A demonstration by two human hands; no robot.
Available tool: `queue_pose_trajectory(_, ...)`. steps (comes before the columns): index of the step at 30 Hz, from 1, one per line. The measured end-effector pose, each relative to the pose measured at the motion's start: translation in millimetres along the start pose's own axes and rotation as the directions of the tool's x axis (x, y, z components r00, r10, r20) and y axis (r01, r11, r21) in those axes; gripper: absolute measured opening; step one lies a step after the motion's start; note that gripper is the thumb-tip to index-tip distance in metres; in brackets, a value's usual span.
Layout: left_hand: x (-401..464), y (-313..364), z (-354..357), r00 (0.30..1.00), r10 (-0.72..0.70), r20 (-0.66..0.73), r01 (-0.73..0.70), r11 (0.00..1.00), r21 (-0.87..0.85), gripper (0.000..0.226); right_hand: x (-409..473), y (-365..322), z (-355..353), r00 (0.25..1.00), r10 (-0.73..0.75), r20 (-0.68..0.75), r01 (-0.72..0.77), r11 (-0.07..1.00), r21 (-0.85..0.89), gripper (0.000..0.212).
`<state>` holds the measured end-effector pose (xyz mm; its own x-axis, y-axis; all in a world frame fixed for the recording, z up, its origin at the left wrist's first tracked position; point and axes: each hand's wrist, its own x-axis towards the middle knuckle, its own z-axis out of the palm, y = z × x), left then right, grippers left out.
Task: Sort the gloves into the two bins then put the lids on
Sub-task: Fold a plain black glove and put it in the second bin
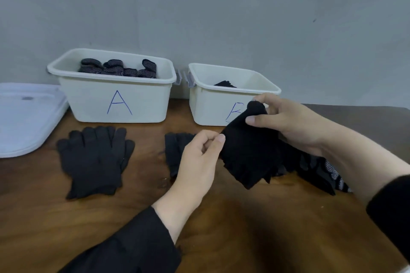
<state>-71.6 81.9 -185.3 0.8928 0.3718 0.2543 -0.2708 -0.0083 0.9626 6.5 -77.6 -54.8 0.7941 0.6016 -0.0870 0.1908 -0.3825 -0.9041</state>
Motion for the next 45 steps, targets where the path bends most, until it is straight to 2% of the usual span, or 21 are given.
queue_pose_trajectory(2, -0.3, 2.7, -15.4, 0.999, -0.025, -0.043, 0.023, 0.998, -0.053, 0.021, 1.1, -4.8, 4.8, 1.000, 0.019, 0.002, -0.019, 0.995, 0.102, 0.035)
queue_pose_trajectory(4, 0.5, 5.1, -29.5, 0.996, -0.052, -0.078, 0.043, 0.992, -0.122, 0.021, 2.2, -8.1, 9.7, 1.000, 0.005, 0.015, -0.007, 0.990, 0.142, 0.025)
queue_pose_trajectory(6, 0.7, 8.5, -43.0, 0.989, -0.089, -0.117, 0.066, 0.979, -0.192, 0.019, 3.8, -11.1, 16.6, 0.999, -0.017, 0.028, 0.014, 0.995, 0.103, 0.018)
queue_pose_trajectory(10, 2.1, 11.5, -67.4, 0.971, -0.147, -0.189, 0.097, 0.963, -0.253, 0.016, 6.8, -16.3, 30.4, 0.999, -0.015, 0.038, 0.018, 0.997, -0.073, 0.036)
queue_pose_trajectory(13, 5.0, 16.0, -80.9, 0.963, -0.144, -0.228, 0.081, 0.962, -0.262, 0.016, 10.4, -22.4, 41.0, 0.996, -0.045, 0.076, 0.048, 0.998, -0.032, 0.025)
queue_pose_trajectory(15, 5.3, 20.9, -91.2, 0.963, -0.079, -0.258, 0.027, 0.980, -0.197, 0.017, 14.7, -28.6, 43.0, 0.996, -0.085, -0.005, 0.085, 0.996, -0.016, 0.013)
queue_pose_trajectory(17, 3.3, 19.9, -105.9, 0.960, 0.085, -0.265, -0.076, 0.996, 0.044, 0.017, 18.9, -35.8, 40.6, 0.990, -0.090, -0.105, 0.090, 0.996, 0.001, 0.018)
queue_pose_trajectory(19, -1.1, 15.0, -121.9, 0.954, 0.233, -0.189, -0.153, 0.920, 0.360, 0.018, 19.6, -45.0, 37.7, 0.993, -0.049, -0.103, 0.051, 0.998, 0.020, 0.022)
queue_pose_trajectory(21, -5.4, 10.9, -131.8, 0.951, 0.271, -0.151, -0.160, 0.846, 0.509, 0.021, 17.7, -53.4, 36.6, 0.999, -0.003, -0.034, 0.003, 1.000, -0.001, 0.030)
queue_pose_trajectory(23, -6.1, 9.6, -137.0, 0.944, 0.272, -0.185, -0.139, 0.840, 0.525, 0.023, 17.7, -58.8, 37.3, 1.000, -0.001, -0.011, -0.001, 0.989, -0.145, 0.032)
queue_pose_trajectory(25, -4.3, 9.3, -140.0, 0.936, 0.266, -0.230, -0.121, 0.857, 0.500, 0.020, 22.6, -61.0, 38.8, 0.998, -0.043, -0.041, 0.025, 0.931, -0.363, 0.029)
queue_pose_trajectory(27, -3.1, 8.7, -141.2, 0.934, 0.257, -0.248, -0.103, 0.859, 0.502, 0.018, 29.8, -62.3, 40.3, 0.990, -0.097, -0.098, 0.023, 0.817, -0.576, 0.018)
queue_pose_trajectory(30, -3.2, 8.9, -140.9, 0.946, 0.264, -0.190, -0.103, 0.797, 0.595, 0.022, 39.8, -64.2, 41.3, 0.969, -0.180, -0.167, -0.014, 0.637, -0.771, 0.008)
queue_pose_trajectory(31, -3.3, 9.6, -141.1, 0.952, 0.277, -0.129, -0.129, 0.748, 0.652, 0.025, 42.7, -63.4, 41.8, 0.964, -0.195, -0.180, -0.027, 0.602, -0.798, 0.010)
queue_pose_trajectory(33, -2.6, 9.7, -141.2, 0.958, 0.278, 0.076, -0.238, 0.613, 0.753, 0.028, 47.2, -59.8, 43.4, 0.964, -0.203, -0.174, -0.015, 0.607, -0.794, 0.016)
queue_pose_trajectory(35, -2.2, 7.8, -138.8, 0.928, 0.215, 0.304, -0.372, 0.483, 0.793, 0.032, 52.2, -51.9, 46.0, 0.971, -0.180, -0.155, -0.004, 0.641, -0.768, 0.019)
queue_pose_trajectory(37, -2.7, 3.7, -134.6, 0.896, 0.119, 0.428, -0.439, 0.384, 0.812, 0.036, 57.5, -43.0, 49.6, 0.974, -0.165, -0.155, -0.001, 0.681, -0.733, 0.016)
queue_pose_trajectory(39, -2.6, -0.7, -132.5, 0.890, 0.026, 0.454, -0.436, 0.337, 0.835, 0.038, 63.6, -36.9, 53.4, 0.959, -0.211, -0.188, 0.025, 0.726, -0.688, 0.011)
queue_pose_trajectory(41, -1.9, -0.4, -133.1, 0.901, 0.014, 0.434, -0.413, 0.338, 0.846, 0.036, 67.5, -33.8, 56.7, 0.927, -0.289, -0.238, 0.069, 0.757, -0.649, 0.008)
queue_pose_trajectory(43, -1.2, 2.9, -134.8, 0.926, 0.104, 0.363, -0.375, 0.368, 0.851, 0.032, 64.2, -32.6, 63.5, 0.881, -0.389, -0.270, 0.122, 0.738, -0.664, 0.005)
queue_pose_trajectory(45, -1.1, 6.2, -136.2, 0.939, 0.211, 0.271, -0.335, 0.392, 0.857, 0.028, 58.1, -22.9, 73.5, 0.846, -0.470, -0.252, 0.184, 0.701, -0.689, 0.011)
